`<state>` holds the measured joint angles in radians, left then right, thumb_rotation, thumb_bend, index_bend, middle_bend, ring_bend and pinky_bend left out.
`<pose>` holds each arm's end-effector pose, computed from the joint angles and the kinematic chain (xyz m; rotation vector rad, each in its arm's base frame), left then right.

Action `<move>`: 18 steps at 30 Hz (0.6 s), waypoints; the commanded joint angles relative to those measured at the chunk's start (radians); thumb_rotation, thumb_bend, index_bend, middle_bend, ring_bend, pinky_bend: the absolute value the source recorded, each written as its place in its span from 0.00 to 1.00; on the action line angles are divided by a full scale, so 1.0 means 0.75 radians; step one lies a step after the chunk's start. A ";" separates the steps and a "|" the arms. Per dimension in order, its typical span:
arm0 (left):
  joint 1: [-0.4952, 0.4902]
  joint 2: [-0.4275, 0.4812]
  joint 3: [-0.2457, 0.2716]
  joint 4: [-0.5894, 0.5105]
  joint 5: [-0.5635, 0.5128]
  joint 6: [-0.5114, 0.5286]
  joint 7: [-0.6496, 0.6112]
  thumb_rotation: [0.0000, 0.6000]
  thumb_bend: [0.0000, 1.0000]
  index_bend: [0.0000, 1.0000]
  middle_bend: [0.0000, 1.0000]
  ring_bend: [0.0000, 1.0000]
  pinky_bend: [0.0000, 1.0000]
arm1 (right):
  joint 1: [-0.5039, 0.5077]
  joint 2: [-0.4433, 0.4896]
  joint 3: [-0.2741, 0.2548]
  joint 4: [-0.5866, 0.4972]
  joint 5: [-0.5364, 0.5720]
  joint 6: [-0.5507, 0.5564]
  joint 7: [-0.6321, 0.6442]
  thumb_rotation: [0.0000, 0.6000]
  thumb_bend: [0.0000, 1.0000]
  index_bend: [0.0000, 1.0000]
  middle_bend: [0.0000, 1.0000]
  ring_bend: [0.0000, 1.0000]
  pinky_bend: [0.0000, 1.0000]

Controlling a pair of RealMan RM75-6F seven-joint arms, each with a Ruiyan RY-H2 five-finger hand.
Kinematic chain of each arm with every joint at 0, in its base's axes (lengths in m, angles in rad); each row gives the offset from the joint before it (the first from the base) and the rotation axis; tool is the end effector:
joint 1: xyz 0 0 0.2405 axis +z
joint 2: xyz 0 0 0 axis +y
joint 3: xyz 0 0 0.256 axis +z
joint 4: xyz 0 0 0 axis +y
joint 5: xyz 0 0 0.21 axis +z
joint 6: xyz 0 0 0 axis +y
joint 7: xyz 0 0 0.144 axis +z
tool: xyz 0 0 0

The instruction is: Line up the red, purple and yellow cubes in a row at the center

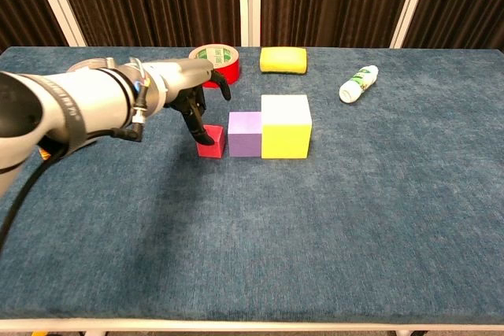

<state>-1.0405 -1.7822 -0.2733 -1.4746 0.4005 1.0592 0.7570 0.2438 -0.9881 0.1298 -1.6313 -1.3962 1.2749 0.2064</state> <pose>-0.0678 0.3518 -0.0825 -1.7913 -1.1711 -0.6893 -0.2986 -0.2466 0.1913 1.3988 -1.0231 0.9844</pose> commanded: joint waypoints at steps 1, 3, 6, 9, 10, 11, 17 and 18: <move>0.038 0.045 0.053 -0.036 0.096 0.029 -0.023 1.00 0.22 0.24 0.93 0.98 1.00 | 0.002 -0.001 0.001 -0.001 -0.003 0.000 0.000 1.00 0.15 0.00 0.04 0.00 0.00; 0.051 0.048 0.075 -0.015 0.132 0.029 -0.031 1.00 0.22 0.23 0.93 0.98 1.00 | 0.004 -0.002 0.001 -0.003 -0.006 -0.001 -0.003 1.00 0.15 0.00 0.04 0.00 0.00; 0.059 0.032 0.088 0.044 0.148 0.008 -0.042 1.00 0.21 0.23 0.93 0.97 1.00 | 0.006 -0.002 0.002 -0.007 -0.006 0.000 -0.008 1.00 0.15 0.00 0.04 0.00 0.00; 0.060 0.002 0.098 0.123 0.167 -0.004 -0.045 1.00 0.20 0.23 0.93 0.97 1.00 | 0.005 0.001 0.004 -0.011 -0.002 0.000 -0.014 1.00 0.15 0.00 0.04 0.00 0.00; 0.060 -0.007 0.098 0.145 0.169 -0.009 -0.046 1.00 0.19 0.23 0.93 0.97 1.00 | 0.005 0.001 0.005 -0.012 0.001 0.000 -0.016 1.00 0.15 0.00 0.04 0.00 0.00; 0.062 -0.018 0.095 0.168 0.171 -0.018 -0.052 1.00 0.19 0.23 0.93 0.97 1.00 | 0.005 0.002 0.005 -0.014 0.003 -0.001 -0.018 1.00 0.15 0.00 0.04 0.00 0.00; 0.062 -0.047 0.079 0.223 0.174 -0.058 -0.061 1.00 0.18 0.23 0.93 0.97 1.00 | 0.010 0.003 0.008 -0.020 0.010 -0.008 -0.031 1.00 0.15 0.00 0.04 0.00 0.00; 0.061 -0.051 0.076 0.227 0.174 -0.061 -0.060 1.00 0.18 0.23 0.93 0.97 1.00 | 0.011 0.003 0.009 -0.021 0.011 -0.009 -0.032 1.00 0.15 0.00 0.04 0.00 0.00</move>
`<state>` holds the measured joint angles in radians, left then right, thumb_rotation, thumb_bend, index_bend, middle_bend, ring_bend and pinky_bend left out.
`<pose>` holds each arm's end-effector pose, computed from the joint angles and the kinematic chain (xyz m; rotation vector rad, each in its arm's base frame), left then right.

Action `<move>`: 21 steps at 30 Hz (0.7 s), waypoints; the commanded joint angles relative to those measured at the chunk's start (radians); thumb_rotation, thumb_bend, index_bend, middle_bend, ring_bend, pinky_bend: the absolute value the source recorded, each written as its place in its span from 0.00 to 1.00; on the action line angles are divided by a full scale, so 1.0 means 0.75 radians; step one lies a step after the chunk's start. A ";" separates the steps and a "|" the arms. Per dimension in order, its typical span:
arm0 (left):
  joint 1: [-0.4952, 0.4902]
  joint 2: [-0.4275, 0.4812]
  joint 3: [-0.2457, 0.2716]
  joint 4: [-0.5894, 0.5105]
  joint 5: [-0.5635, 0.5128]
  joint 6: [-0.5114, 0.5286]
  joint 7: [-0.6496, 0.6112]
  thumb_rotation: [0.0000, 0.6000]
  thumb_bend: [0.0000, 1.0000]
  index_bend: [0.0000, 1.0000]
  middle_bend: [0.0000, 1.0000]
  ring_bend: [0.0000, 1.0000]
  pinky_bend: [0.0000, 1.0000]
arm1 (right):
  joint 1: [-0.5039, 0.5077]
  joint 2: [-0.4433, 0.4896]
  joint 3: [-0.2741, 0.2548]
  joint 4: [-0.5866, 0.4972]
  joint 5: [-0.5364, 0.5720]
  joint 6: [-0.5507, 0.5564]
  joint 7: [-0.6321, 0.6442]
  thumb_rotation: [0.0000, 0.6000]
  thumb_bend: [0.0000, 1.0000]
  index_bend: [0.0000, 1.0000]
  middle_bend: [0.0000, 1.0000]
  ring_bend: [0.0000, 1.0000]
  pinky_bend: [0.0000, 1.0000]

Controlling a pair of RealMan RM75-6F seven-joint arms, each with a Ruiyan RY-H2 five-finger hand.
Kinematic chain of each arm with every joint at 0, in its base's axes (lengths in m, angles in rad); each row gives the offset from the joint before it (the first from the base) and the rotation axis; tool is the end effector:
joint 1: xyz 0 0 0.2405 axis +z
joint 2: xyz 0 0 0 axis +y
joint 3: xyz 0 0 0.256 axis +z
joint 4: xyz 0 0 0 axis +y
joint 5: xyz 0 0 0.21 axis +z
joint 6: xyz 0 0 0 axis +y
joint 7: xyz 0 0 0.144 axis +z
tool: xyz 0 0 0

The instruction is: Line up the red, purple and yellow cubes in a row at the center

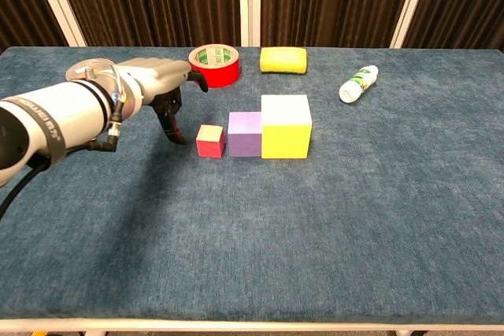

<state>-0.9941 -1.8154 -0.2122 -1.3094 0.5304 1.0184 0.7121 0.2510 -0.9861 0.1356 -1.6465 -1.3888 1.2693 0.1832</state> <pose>-0.1035 0.3662 -0.0872 -1.7822 -1.0414 -0.6561 -0.2943 -0.2492 0.1904 1.4052 -1.0148 0.9811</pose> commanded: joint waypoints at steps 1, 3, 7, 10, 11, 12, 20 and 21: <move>-0.002 -0.010 -0.008 0.010 0.000 -0.011 0.001 1.00 0.18 0.23 0.93 0.97 1.00 | 0.002 0.000 0.001 -0.001 0.003 -0.003 -0.002 1.00 0.15 0.00 0.04 0.00 0.00; -0.004 -0.017 -0.017 0.013 -0.004 -0.022 0.000 1.00 0.18 0.23 0.93 0.97 1.00 | 0.002 0.001 0.002 -0.002 0.006 -0.003 -0.004 1.00 0.15 0.00 0.04 0.00 0.00; -0.009 -0.025 -0.034 0.015 -0.008 -0.035 -0.003 1.00 0.17 0.23 0.93 0.97 1.00 | 0.000 0.004 0.002 -0.004 0.007 -0.001 -0.007 1.00 0.15 0.00 0.04 0.00 0.00; -0.013 -0.034 -0.041 0.019 -0.007 -0.037 0.001 1.00 0.17 0.23 0.93 0.97 1.00 | -0.002 0.006 0.002 -0.005 0.009 0.000 -0.007 1.00 0.15 0.00 0.04 0.00 0.00; -0.014 -0.036 -0.044 0.019 -0.009 -0.039 0.001 1.00 0.17 0.23 0.93 0.97 1.00 | -0.002 0.006 0.002 -0.005 0.010 0.000 -0.007 1.00 0.15 0.00 0.04 0.00 0.00; -0.015 -0.037 -0.047 0.020 -0.010 -0.041 0.001 1.00 0.17 0.23 0.93 0.97 1.00 | -0.003 0.007 0.002 -0.006 0.010 0.000 -0.007 1.00 0.15 0.00 0.04 0.00 0.00; -0.022 -0.043 -0.058 0.036 -0.012 -0.053 0.009 1.00 0.17 0.23 0.93 0.97 1.00 | -0.005 0.008 0.001 -0.004 0.013 -0.001 -0.007 1.00 0.15 0.00 0.04 0.00 0.00; -0.023 -0.044 -0.059 0.037 -0.013 -0.055 0.010 1.00 0.17 0.23 0.93 0.97 1.00 | -0.005 0.009 0.002 -0.004 0.013 0.000 -0.006 1.00 0.15 0.00 0.04 0.00 0.00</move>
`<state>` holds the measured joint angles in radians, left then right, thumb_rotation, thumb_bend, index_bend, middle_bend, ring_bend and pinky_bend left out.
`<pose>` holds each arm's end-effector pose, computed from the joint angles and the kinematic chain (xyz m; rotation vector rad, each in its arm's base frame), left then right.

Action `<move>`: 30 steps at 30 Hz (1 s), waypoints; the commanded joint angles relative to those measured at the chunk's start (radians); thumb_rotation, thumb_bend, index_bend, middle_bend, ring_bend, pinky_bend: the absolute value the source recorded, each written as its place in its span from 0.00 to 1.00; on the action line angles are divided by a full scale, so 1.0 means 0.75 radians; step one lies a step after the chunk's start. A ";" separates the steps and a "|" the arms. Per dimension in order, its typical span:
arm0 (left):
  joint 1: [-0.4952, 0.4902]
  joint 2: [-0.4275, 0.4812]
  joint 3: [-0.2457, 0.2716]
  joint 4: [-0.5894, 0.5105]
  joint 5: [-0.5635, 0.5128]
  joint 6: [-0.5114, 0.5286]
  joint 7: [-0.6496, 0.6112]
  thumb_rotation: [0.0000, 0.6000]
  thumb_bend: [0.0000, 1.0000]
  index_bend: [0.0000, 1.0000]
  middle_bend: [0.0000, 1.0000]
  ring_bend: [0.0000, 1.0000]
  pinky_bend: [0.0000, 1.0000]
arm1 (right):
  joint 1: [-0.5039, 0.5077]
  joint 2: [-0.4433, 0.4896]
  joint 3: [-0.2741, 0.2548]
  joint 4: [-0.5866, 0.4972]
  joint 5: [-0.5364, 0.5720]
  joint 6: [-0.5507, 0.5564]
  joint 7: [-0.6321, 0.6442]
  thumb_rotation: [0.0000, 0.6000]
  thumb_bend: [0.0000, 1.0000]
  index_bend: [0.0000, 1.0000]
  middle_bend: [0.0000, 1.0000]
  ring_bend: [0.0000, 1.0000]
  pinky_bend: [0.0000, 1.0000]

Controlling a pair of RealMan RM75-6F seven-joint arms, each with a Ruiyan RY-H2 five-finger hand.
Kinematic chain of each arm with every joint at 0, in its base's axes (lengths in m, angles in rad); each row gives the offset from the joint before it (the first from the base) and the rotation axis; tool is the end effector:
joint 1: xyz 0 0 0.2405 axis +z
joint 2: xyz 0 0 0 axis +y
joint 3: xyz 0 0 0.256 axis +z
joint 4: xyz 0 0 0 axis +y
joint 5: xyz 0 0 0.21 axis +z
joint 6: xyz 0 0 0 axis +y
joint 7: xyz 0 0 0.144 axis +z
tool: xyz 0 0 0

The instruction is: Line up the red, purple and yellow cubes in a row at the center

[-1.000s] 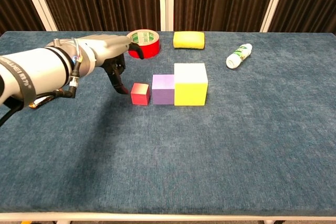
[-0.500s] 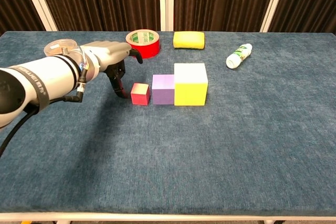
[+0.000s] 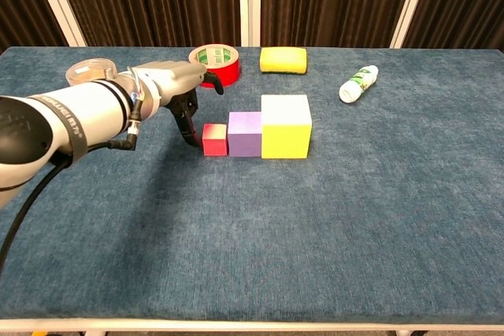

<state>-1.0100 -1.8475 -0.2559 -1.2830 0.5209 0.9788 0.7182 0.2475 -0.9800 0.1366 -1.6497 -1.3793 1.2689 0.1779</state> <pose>-0.0891 0.3685 -0.0963 -1.7964 -1.0787 -0.6814 -0.2959 -0.2484 0.1927 1.3963 -1.0140 0.9709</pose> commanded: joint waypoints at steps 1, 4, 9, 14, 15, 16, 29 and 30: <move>-0.002 -0.001 -0.001 0.003 0.001 -0.003 0.002 1.00 0.17 0.23 0.93 0.97 1.00 | -0.001 0.001 0.000 0.001 0.001 0.001 0.001 1.00 0.15 0.00 0.04 0.00 0.00; -0.001 0.001 0.005 0.006 0.004 -0.007 0.010 1.00 0.17 0.23 0.93 0.97 1.00 | -0.001 0.001 0.001 0.002 0.003 -0.001 0.002 1.00 0.15 0.00 0.04 0.00 0.00; 0.003 0.022 0.011 -0.014 0.004 -0.011 0.018 1.00 0.17 0.22 0.92 0.97 1.00 | 0.000 0.001 0.002 0.003 0.005 -0.003 0.002 1.00 0.15 0.00 0.04 0.00 0.00; 0.001 0.028 0.011 -0.007 0.022 0.000 0.023 1.00 0.17 0.22 0.92 0.96 1.00 | -0.001 0.000 0.002 0.002 0.005 -0.002 0.002 1.00 0.15 0.00 0.04 0.00 0.00; 0.000 0.026 0.008 0.001 0.021 -0.004 0.021 1.00 0.17 0.22 0.92 0.96 1.00 | -0.001 0.000 0.002 0.001 0.004 -0.001 0.002 1.00 0.15 0.00 0.04 0.00 0.00; -0.002 0.024 0.006 0.007 0.019 -0.009 0.019 1.00 0.17 0.22 0.92 0.96 1.00 | -0.002 0.001 0.001 0.001 0.005 0.000 0.001 1.00 0.15 0.00 0.04 0.00 0.00; -0.020 -0.014 -0.015 0.058 0.069 -0.063 -0.040 1.00 0.17 0.21 0.92 0.96 1.00 | 0.000 0.004 0.003 -0.006 0.011 -0.005 -0.009 1.00 0.15 0.00 0.04 0.00 0.00; -0.023 -0.015 -0.017 0.057 0.070 -0.064 -0.041 1.00 0.17 0.21 0.92 0.96 1.00 | 0.000 0.004 0.004 -0.006 0.011 -0.006 -0.010 1.00 0.15 0.00 0.04 0.00 0.00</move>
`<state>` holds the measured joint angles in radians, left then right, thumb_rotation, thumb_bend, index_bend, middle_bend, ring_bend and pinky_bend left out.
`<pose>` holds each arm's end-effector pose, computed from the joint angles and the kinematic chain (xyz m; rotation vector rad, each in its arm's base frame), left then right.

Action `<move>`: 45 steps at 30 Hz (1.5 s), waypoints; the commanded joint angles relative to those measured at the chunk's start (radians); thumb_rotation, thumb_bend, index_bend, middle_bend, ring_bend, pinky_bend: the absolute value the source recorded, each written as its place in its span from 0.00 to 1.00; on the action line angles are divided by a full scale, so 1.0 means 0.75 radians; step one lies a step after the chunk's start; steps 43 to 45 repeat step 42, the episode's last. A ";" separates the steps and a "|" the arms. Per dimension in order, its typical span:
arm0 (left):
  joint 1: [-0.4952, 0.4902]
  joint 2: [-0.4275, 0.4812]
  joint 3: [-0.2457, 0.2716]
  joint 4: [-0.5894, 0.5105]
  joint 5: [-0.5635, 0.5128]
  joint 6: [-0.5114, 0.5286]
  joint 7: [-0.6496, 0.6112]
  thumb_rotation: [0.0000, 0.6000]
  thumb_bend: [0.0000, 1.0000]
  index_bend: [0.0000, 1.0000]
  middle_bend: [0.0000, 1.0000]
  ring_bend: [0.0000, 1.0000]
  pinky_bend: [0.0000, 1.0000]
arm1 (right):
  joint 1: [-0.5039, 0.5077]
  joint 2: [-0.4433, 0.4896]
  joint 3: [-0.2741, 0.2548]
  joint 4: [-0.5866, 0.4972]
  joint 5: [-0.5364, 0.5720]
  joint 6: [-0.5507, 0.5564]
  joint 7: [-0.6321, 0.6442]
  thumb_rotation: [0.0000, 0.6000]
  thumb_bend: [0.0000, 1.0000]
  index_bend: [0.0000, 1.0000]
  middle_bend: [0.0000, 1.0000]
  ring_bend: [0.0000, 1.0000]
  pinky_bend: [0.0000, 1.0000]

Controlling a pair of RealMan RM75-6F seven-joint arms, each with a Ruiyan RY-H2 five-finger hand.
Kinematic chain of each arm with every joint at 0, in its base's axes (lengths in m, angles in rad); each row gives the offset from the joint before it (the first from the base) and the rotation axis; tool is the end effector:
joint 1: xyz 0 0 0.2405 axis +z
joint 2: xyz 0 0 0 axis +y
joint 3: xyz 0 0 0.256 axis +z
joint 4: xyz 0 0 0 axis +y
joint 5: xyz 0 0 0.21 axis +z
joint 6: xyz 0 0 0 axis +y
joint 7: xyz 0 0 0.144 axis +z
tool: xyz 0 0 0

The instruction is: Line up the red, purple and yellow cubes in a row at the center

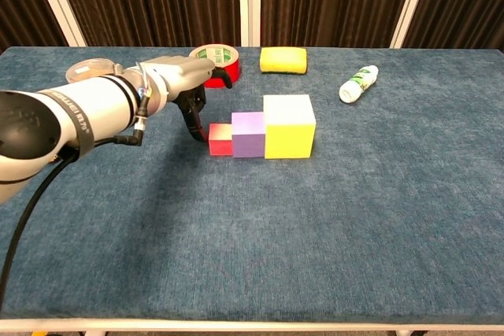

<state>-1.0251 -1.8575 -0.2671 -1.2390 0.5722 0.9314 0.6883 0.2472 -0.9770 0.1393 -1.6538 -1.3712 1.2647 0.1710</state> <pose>-0.0809 0.3757 -0.0989 -1.8300 -1.0495 -0.7180 -0.2961 -0.2487 0.1935 1.3921 -1.0147 0.9637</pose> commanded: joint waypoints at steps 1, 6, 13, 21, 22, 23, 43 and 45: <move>-0.004 -0.002 -0.003 -0.002 0.002 -0.001 0.000 1.00 0.17 0.21 0.92 0.96 1.00 | 0.000 0.000 0.000 0.000 0.001 0.000 -0.001 1.00 0.15 0.00 0.04 0.00 0.00; -0.011 -0.003 -0.006 -0.004 -0.008 -0.002 0.008 1.00 0.17 0.21 0.92 0.96 1.00 | -0.003 0.003 0.002 -0.003 0.003 0.005 -0.001 1.00 0.15 0.00 0.04 0.00 0.00; 0.024 0.064 0.006 -0.087 -0.054 0.029 0.025 1.00 0.16 0.16 0.88 0.93 1.00 | -0.008 0.006 0.000 0.002 -0.004 0.011 0.013 1.00 0.15 0.00 0.04 0.00 0.00; 0.287 0.371 0.059 -0.401 0.231 0.324 -0.225 1.00 0.16 0.16 0.71 0.72 0.92 | -0.024 0.000 -0.014 0.025 -0.026 0.027 0.040 1.00 0.15 0.00 0.04 0.00 0.00; 0.328 0.416 0.068 -0.425 0.276 0.362 -0.272 1.00 0.16 0.16 0.67 0.67 0.88 | -0.026 -0.002 -0.019 0.029 -0.030 0.028 0.043 1.00 0.15 0.00 0.04 0.00 0.00; 0.370 0.458 0.078 -0.443 0.314 0.401 -0.318 1.00 0.16 0.16 0.65 0.64 0.84 | -0.029 -0.005 -0.023 0.033 -0.033 0.029 0.044 1.00 0.15 0.00 0.04 0.00 0.00; 1.039 0.800 0.400 -0.445 0.861 0.961 -0.708 1.00 0.16 0.19 0.27 0.24 0.27 | -0.141 -0.193 -0.105 0.150 -0.237 0.285 -0.008 1.00 0.27 0.00 0.01 0.00 0.00; 1.039 0.800 0.400 -0.445 0.861 0.961 -0.708 1.00 0.16 0.19 0.27 0.24 0.27 | -0.141 -0.193 -0.105 0.150 -0.237 0.285 -0.008 1.00 0.27 0.00 0.01 0.00 0.00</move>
